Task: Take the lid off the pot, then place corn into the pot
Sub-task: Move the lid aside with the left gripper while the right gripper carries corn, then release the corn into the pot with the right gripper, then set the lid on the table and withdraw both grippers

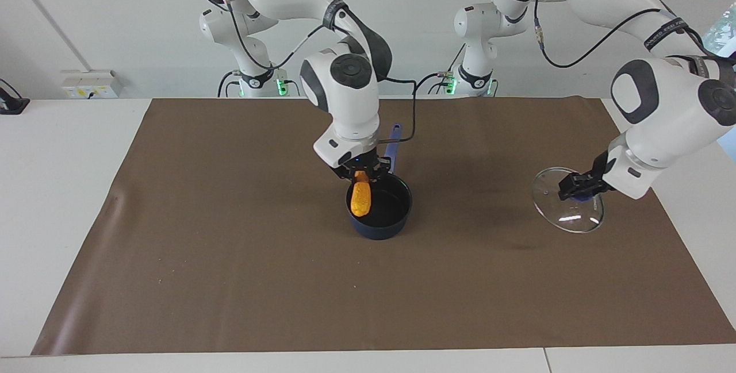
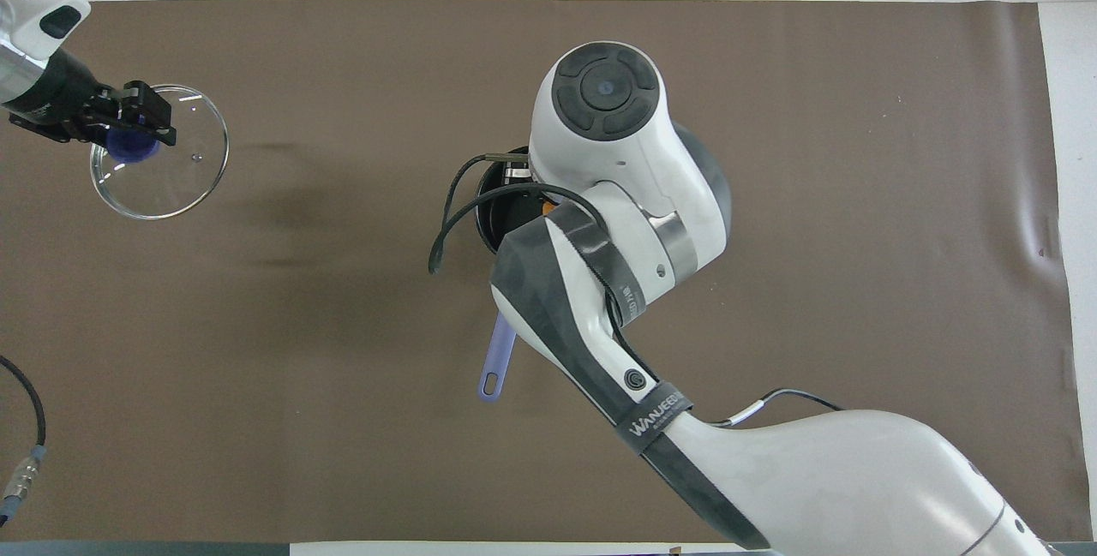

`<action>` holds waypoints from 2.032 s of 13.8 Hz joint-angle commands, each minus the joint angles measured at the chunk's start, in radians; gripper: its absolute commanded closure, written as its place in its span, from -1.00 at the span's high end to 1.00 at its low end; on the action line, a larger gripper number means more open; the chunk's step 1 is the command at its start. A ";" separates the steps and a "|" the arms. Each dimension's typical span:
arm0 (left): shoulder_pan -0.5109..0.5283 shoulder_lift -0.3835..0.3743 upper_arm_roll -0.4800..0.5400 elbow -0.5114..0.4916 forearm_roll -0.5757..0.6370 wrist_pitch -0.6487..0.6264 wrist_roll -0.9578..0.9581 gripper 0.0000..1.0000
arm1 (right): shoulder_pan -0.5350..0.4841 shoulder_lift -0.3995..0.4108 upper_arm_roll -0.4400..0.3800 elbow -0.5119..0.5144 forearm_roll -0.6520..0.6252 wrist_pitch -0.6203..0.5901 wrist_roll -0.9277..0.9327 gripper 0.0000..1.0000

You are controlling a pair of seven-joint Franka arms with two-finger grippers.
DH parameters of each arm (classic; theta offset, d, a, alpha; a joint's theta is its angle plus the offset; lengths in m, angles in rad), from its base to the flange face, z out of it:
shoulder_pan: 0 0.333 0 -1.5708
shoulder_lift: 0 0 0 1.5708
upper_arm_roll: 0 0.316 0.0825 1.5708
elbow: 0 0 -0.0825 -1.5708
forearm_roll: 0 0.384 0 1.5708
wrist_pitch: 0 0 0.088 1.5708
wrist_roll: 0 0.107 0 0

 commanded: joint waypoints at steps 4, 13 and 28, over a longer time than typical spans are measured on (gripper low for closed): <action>0.057 -0.138 -0.007 -0.409 0.027 0.313 0.037 -0.65 | 0.026 0.044 0.001 -0.052 0.008 0.099 0.029 -1.00; 0.066 -0.150 -0.007 -0.524 0.026 0.368 0.034 -0.64 | 0.015 0.033 -0.005 -0.052 0.008 0.058 0.029 1.00; 0.049 -0.159 -0.009 -0.445 0.027 0.332 0.166 1.00 | -0.510 -0.418 -0.039 -0.107 -0.096 -0.464 -0.736 1.00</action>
